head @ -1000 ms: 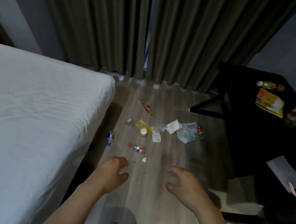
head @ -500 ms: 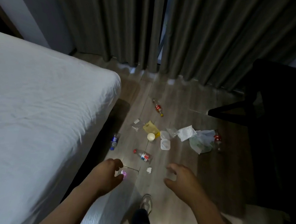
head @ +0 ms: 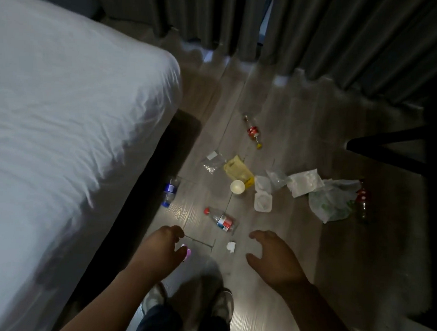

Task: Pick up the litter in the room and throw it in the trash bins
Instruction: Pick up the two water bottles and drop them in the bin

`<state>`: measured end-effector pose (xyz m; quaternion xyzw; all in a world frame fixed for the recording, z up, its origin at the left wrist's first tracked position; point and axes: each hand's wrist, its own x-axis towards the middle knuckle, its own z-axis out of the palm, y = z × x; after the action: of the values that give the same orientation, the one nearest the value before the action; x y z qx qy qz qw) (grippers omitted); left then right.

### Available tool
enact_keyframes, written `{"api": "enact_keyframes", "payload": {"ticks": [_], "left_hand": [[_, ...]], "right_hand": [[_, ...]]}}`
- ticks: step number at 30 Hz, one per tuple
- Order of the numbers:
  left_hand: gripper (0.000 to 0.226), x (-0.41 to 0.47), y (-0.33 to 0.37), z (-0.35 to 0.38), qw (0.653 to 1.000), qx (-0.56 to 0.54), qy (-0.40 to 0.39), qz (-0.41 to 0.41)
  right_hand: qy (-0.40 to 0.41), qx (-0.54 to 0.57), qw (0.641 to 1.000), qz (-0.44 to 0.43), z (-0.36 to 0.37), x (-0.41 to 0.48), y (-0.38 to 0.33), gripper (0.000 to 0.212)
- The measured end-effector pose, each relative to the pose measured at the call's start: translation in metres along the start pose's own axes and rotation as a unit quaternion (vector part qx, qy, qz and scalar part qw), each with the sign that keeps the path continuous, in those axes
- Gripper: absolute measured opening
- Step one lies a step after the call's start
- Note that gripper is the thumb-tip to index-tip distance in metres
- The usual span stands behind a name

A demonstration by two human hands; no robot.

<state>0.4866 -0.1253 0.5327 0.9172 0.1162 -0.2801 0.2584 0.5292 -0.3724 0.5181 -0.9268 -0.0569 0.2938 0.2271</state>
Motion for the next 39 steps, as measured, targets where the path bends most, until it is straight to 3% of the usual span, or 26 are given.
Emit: {"api": "enact_keyframes", "payload": {"ticks": [8,15,18,21,26,35,39], "left_hand": [[0.037,0.158,-0.103,0.129,0.998,0.052,-0.007,0.023],[0.037,0.298,-0.182,0.229,0.992,0.103,-0.018,0.068],[0.034,0.348,-0.201,0.257,0.988,0.126,-0.025,0.092],[0.035,0.381,-0.212,0.271,0.977,0.175,-0.022,0.122],[0.032,0.396,-0.228,0.275,0.971,0.203,-0.011,0.130],[0.036,0.400,-0.266,0.266,0.971,0.176,0.118,0.114],[0.048,0.404,-0.276,0.259,0.969,0.179,0.153,0.068]], "right_hand": [[0.031,-0.017,0.998,-0.048,0.157,0.134,0.073,0.041],[0.039,-0.036,0.999,-0.013,0.287,0.280,0.131,0.074],[0.054,-0.080,0.994,-0.053,0.327,0.329,0.156,0.079],[0.045,-0.133,0.985,-0.104,0.350,0.362,0.182,0.086],[0.036,-0.154,0.983,-0.092,0.367,0.380,0.195,0.099],[0.042,-0.150,0.984,-0.087,0.379,0.383,0.195,0.096],[0.028,-0.129,0.988,-0.084,0.379,0.383,0.194,0.080]]}}
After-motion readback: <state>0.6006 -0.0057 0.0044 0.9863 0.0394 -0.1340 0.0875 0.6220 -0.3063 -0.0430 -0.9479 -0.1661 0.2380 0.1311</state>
